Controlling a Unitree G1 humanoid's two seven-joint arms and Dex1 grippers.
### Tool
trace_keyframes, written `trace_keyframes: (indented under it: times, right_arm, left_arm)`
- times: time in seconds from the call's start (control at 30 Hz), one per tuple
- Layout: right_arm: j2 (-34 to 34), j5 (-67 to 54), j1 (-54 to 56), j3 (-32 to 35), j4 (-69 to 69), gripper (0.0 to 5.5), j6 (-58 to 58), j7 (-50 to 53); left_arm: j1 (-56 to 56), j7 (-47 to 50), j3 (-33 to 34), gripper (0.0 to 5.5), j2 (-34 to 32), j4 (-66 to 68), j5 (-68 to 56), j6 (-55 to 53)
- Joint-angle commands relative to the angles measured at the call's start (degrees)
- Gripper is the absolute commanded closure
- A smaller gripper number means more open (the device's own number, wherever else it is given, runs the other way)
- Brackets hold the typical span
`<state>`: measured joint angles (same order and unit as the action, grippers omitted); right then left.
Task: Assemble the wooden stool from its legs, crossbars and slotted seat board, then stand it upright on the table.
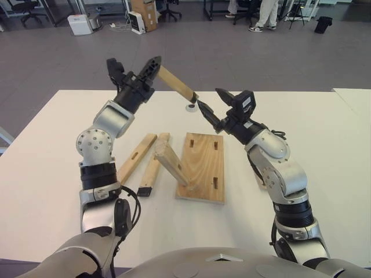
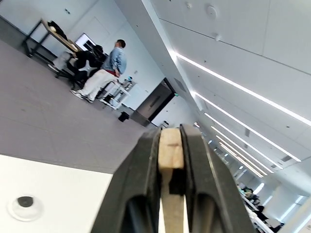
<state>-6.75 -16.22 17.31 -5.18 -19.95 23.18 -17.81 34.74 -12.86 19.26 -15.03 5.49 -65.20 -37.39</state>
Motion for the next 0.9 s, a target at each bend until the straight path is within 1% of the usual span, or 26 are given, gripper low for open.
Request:
trace_keyframes:
  times: [0.03,0.1,0.2,0.3,0.37,0.47,0.53,0.6,0.73,0.8,0.9]
  right_arm:
    - [2.87,0.05,-3.39,4.29,-1.83,2.07,-0.59,6.39]
    - [4.16,2.35,-6.97,4.9,-2.71,2.07,-0.84,10.44]
    - [9.96,4.65,-12.56,5.22,-0.78,2.07,-3.62,18.1]
    - [12.74,8.2,-17.01,2.47,-1.41,2.07,-6.16,21.85]
    - [13.5,9.09,-19.08,1.92,-1.88,2.07,-6.95,23.25]
    - [12.87,10.51,-22.13,2.61,-2.44,2.07,-7.92,25.26]
    - [12.96,10.88,-23.55,2.84,-2.52,2.07,-8.84,26.33]
    - [11.54,12.05,-24.11,2.1,-2.35,2.07,-9.42,26.1]
    - [8.45,11.61,-23.89,7.27,-2.91,2.07,-9.54,25.4]
    - [7.87,11.64,-23.79,8.32,-2.97,2.07,-9.54,25.13]
    - [8.56,12.75,-24.43,6.42,-2.29,2.07,-10.27,24.96]
  left_arm:
    - [-5.96,-4.9,-0.26,5.08,-6.43,-1.83,7.52,1.28]
    - [-9.48,-7.47,-2.56,5.08,-7.64,-4.05,12.38,3.29]
    - [-11.77,-10.0,-6.98,5.08,-7.45,-4.79,20.54,7.93]
    - [-14.7,-11.06,-7.17,5.08,-8.56,-6.29,23.3,8.07]
    - [-15.78,-10.49,-6.69,5.08,-8.46,-7.17,24.56,8.09]
    - [-17.32,-8.73,-7.9,5.08,-8.77,-9.61,27.86,7.37]
    - [-18.83,-8.18,-7.9,5.08,-8.7,-11.85,28.22,5.8]
    - [-20.61,-7.29,-7.5,5.08,-7.91,-13.98,27.38,3.77]
    - [-24.95,-5.26,-6.04,5.08,-8.29,-18.83,26.44,-0.5]
    - [-27.96,-4.08,-5.53,5.08,-8.56,-21.62,27.0,-2.09]
    - [-29.41,-1.29,-5.14,5.08,-6.49,-23.48,27.75,-2.48]
